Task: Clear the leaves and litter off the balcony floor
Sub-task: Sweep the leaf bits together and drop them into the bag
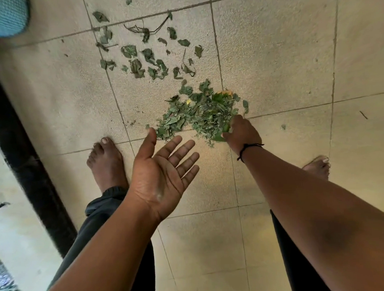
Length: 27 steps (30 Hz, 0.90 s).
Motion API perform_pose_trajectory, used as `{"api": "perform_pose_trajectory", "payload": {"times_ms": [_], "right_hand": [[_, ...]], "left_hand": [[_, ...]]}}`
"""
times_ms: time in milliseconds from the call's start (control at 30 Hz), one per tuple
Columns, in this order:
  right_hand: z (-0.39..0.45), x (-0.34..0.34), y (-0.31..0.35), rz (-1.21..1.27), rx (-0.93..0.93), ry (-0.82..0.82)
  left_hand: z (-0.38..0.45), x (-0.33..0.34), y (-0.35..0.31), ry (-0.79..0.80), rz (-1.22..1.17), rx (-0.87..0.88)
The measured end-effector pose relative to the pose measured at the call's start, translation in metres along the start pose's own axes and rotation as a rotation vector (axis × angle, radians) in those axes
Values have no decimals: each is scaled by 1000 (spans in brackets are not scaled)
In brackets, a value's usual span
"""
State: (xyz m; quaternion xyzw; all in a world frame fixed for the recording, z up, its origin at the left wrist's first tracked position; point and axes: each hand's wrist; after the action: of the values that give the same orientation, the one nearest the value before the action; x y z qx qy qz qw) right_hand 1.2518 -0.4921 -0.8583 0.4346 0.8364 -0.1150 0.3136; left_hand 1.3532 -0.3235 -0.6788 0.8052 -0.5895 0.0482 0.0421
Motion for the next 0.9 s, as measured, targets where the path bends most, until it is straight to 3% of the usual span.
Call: {"api": "perform_pose_trajectory", "payload": {"times_ms": [233,400,533,733,900], "right_hand": [[1,-12,6,69,36,83],[-45,-63,16,665,77,259],[-112,-110,54,771,-124,346],[-179,-126,108,304,-383,78],[-166,-148,112,641,-456,-124]], "left_hand": [[0,2,-15,7,94,56],[-2,6,-19,15,110,71],[0,5,-19,45,88,63],[-3,10,-20,150,-209,-15],[-11,2,-38,198,-316,-14]]}}
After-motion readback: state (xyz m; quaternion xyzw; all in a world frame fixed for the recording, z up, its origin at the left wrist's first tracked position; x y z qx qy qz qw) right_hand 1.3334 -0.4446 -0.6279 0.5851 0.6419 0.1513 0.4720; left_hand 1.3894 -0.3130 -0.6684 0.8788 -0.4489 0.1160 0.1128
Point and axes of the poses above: each hand's wrist, its own z-axis towards the middle knuckle, its own x-axis out of the palm, y = z × x, and after that the axes turned 9 degrees about -z, right-handed
